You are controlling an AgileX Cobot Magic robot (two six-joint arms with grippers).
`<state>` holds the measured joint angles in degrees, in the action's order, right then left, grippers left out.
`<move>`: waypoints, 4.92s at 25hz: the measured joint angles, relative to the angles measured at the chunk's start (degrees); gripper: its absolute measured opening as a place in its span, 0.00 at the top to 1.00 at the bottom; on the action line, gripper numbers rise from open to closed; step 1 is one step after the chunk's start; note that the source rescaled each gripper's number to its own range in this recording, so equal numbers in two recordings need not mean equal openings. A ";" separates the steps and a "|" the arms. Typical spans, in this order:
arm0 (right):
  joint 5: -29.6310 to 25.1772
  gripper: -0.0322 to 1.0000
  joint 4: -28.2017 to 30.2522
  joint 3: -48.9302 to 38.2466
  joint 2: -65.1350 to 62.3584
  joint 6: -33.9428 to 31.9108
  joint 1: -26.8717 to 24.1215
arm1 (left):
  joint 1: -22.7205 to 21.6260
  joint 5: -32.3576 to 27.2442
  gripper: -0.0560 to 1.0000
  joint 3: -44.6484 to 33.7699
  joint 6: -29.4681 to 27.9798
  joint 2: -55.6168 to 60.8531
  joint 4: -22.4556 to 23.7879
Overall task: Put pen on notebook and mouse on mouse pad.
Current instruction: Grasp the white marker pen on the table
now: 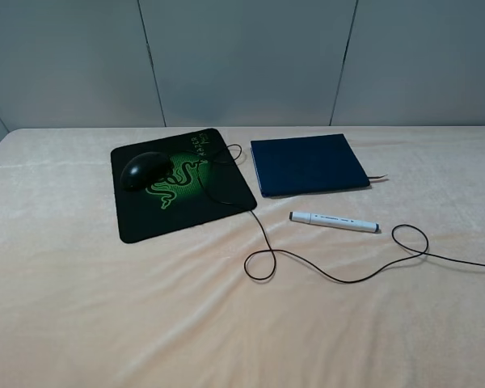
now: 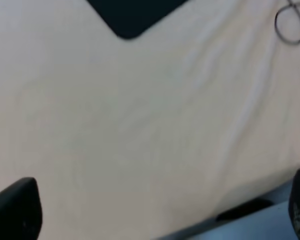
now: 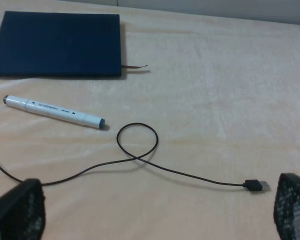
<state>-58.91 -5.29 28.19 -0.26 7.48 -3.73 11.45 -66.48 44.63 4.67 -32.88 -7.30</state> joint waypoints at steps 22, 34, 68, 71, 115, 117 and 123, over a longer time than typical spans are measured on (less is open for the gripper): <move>0.00 0.00 0.00 0.00 0.00 0.00 0.00 | -4.77 5.56 0.01 -16.55 0.34 23.46 6.99; 0.00 0.00 0.00 0.00 0.00 0.00 0.00 | -8.83 5.75 0.01 -16.81 0.34 33.13 6.99; 0.00 0.00 0.00 0.00 0.00 -0.05 0.00 | -8.83 5.75 0.01 -16.81 0.34 33.13 6.99; 0.00 0.00 0.00 0.00 0.00 -0.05 0.00 | -8.83 5.75 0.01 -16.81 0.34 33.13 6.99; 24.83 0.00 -1.21 28.46 98.10 33.17 16.90 | -8.83 5.75 0.01 -16.81 0.34 33.13 6.99; 25.84 0.00 -2.31 28.53 100.09 35.05 18.46 | -8.83 5.75 0.01 -16.81 0.34 33.13 6.99; 27.45 0.00 -3.53 28.57 104.26 37.02 23.75 | -8.83 5.75 0.01 -16.81 0.34 33.13 6.99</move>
<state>-31.46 -8.83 56.77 104.00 44.49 20.03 2.62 -60.72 27.82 5.02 0.25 -0.31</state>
